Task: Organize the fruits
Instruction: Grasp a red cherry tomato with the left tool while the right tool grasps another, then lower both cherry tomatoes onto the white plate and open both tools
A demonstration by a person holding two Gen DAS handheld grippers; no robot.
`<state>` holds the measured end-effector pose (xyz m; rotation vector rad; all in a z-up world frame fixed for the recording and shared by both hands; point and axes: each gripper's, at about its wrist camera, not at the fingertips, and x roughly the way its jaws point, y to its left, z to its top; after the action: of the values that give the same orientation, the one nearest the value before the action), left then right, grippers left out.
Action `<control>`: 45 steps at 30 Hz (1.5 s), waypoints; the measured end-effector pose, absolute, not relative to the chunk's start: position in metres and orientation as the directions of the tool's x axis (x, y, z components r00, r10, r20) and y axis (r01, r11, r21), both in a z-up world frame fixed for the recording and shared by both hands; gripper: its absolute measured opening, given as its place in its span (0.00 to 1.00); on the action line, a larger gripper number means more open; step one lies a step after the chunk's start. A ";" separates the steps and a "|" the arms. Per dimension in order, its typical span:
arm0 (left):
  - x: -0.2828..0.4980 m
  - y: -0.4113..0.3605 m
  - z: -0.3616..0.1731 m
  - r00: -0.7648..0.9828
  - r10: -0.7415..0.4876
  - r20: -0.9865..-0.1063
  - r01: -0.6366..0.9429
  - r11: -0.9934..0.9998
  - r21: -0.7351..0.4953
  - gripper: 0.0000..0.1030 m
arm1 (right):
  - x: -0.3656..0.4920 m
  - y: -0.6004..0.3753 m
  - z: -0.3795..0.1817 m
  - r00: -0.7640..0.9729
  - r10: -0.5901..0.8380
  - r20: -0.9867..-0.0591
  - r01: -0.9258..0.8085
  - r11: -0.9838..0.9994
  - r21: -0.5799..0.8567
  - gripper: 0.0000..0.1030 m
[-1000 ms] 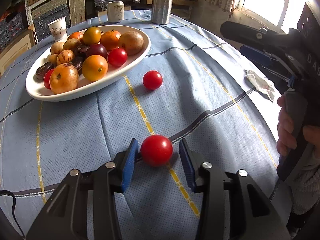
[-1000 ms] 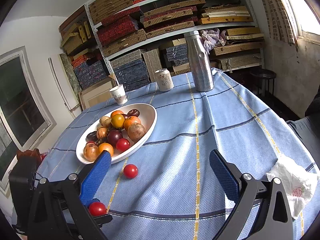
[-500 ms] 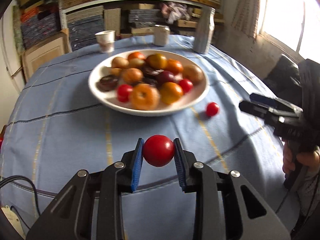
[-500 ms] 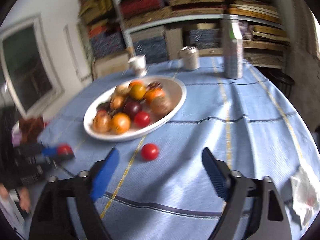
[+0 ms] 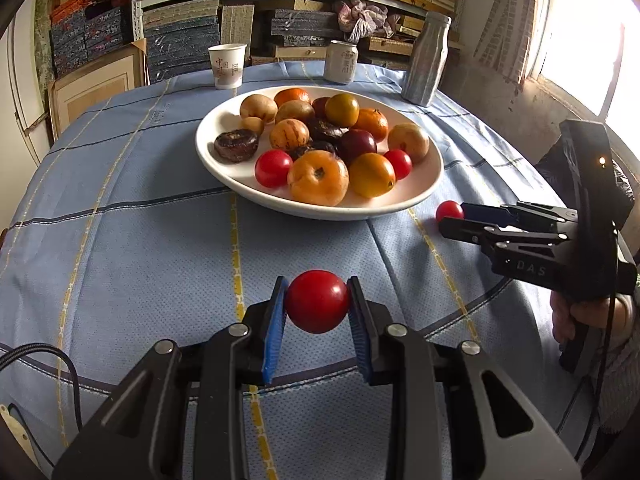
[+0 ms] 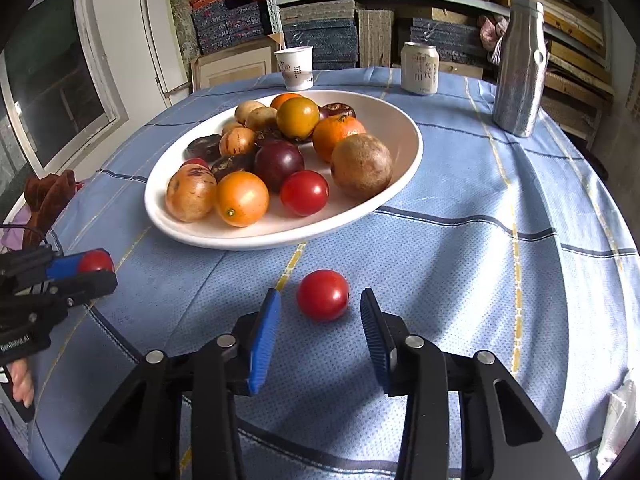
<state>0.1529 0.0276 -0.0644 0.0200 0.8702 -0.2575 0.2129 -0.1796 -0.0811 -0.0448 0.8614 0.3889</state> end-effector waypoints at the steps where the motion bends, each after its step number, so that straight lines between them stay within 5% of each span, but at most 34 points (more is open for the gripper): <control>1: 0.153 0.028 -0.065 0.615 -0.215 -0.759 0.232 0.969 -0.086 0.28 | 0.215 -0.181 -0.081 0.585 0.316 -0.747 -0.350 0.929 0.119 0.40; 8: 0.156 0.026 -0.071 0.600 -0.211 -0.771 0.234 0.969 -0.083 0.28 | 0.221 -0.179 -0.084 0.574 0.317 -0.755 -0.350 0.928 0.124 0.27; 14: 0.157 0.027 -0.072 0.600 -0.206 -0.773 0.225 0.971 -0.084 0.28 | 0.214 -0.189 -0.077 0.592 0.350 -0.726 -0.335 0.926 0.173 0.26; 32: 0.184 0.016 0.089 0.801 -0.145 -0.581 0.184 0.983 0.008 0.28 | 0.176 -0.234 0.108 0.808 0.452 -0.379 -0.388 0.891 0.236 0.25; 45: 0.285 0.022 -0.017 0.693 -0.118 -0.711 0.132 0.991 -0.036 0.28 | 0.276 -0.157 0.010 0.663 0.466 -0.586 -0.412 0.881 0.234 0.25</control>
<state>0.2848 0.0218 -0.0166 0.0183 0.7928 -0.1397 0.2764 -0.1571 0.0096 0.0836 0.6845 0.4964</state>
